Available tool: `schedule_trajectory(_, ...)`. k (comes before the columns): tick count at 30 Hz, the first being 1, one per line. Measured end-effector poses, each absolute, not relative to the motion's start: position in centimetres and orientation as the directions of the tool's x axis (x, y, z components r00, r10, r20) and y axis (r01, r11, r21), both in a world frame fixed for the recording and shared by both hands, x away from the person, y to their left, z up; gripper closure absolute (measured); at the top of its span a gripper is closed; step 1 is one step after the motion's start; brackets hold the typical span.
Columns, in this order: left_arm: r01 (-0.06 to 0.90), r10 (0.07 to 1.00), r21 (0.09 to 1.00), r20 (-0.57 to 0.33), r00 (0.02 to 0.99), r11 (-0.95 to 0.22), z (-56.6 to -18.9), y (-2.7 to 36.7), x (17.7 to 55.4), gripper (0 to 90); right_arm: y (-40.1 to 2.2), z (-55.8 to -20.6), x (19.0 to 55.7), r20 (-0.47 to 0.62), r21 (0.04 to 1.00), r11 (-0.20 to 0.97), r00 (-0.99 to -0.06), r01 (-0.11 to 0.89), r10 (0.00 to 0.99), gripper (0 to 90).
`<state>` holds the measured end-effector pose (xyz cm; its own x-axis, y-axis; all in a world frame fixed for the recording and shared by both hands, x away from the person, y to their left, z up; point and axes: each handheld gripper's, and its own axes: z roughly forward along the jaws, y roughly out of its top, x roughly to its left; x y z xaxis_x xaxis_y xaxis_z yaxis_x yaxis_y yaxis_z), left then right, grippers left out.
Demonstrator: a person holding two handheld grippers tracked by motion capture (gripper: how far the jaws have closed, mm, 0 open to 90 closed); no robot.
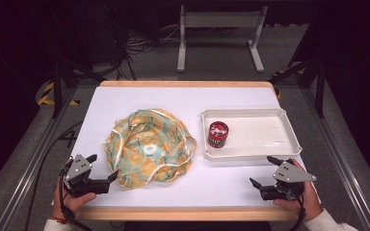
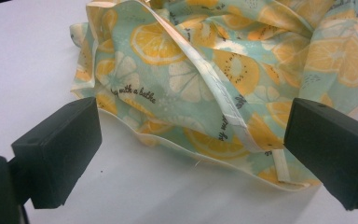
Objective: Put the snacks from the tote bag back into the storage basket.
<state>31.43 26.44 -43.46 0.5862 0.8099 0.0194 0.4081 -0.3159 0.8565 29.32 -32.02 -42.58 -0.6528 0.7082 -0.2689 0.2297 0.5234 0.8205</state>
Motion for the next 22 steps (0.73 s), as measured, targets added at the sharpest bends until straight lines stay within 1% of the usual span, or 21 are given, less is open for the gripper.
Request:
schedule_trajectory(11, 0.402, 0.82, 0.865, 0.019, 0.572, -0.3, -43.28, 26.56, 31.32, 4.2, -32.2, -42.53, 29.18, -0.271, 0.824, 0.52, -0.649, 0.225, 0.711, 9.0)
schedule_trajectory(22, 0.419, 0.832, 0.861, 0.008, 0.555, -0.288, -43.53, 26.53, 31.31, 4.2, -32.37, -42.64, 29.31, -0.266, 0.824, 0.517, -0.649, 0.23, 0.713, 9.5)
